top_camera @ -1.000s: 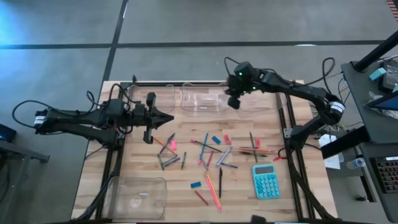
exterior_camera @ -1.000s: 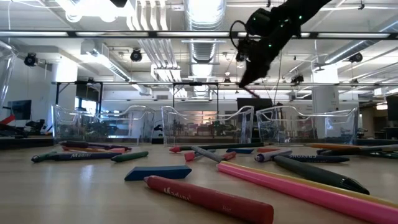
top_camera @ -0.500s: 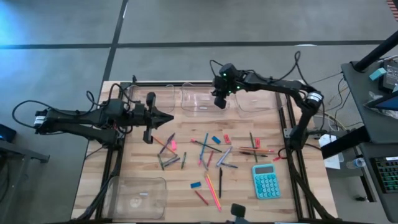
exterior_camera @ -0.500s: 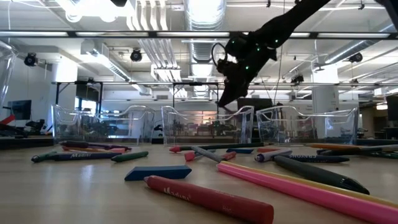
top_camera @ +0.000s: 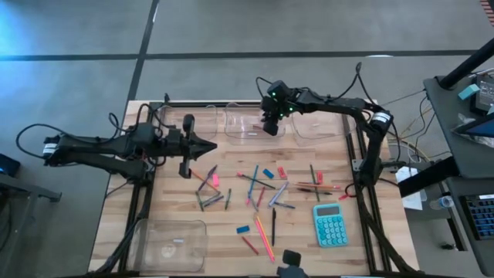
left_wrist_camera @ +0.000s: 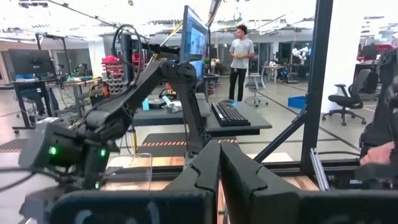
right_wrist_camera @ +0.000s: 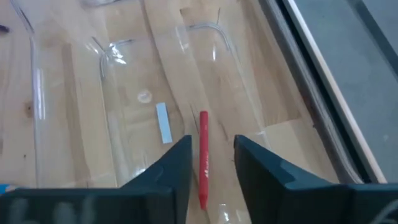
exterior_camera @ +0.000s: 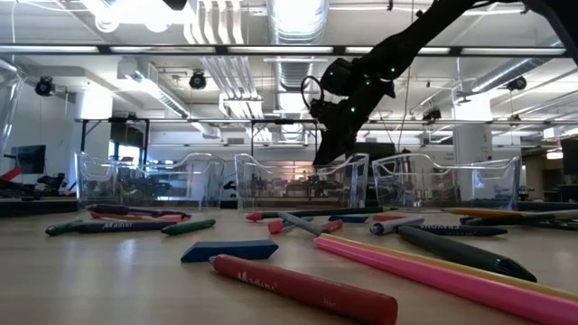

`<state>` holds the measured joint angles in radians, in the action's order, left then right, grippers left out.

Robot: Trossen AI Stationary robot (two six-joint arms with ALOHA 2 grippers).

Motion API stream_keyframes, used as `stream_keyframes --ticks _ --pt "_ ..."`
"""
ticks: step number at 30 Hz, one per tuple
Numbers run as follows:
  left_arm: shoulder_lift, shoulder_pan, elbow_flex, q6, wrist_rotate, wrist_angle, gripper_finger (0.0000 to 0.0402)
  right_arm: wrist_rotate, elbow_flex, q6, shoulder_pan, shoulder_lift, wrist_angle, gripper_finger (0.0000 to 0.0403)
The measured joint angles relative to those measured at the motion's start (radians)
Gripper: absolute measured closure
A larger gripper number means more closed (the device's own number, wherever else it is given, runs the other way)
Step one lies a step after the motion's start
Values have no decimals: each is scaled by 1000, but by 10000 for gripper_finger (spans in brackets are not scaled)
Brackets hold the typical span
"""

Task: Sort crayons/erasers/pens/pencils in bins
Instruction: Put the green pencil into the top left transparent bin

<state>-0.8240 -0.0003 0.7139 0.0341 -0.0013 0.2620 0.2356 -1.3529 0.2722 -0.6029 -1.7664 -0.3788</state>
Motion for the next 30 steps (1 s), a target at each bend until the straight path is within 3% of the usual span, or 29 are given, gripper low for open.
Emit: stream_keyframes --ticks 8,17,24,30 --pt "-46 0 0 0 0 50 402 23 18 -38 36 150 -125 264" --pt "-113 0 1 -48 0 70 402 25 244 -150 246 448 -120 282" --pt "-176 0 13 -54 -116 80 402 -74 598 -267 450 733 205 284" --pt "-263 0 13 -81 -163 82 402 -81 821 -256 508 890 481 289"
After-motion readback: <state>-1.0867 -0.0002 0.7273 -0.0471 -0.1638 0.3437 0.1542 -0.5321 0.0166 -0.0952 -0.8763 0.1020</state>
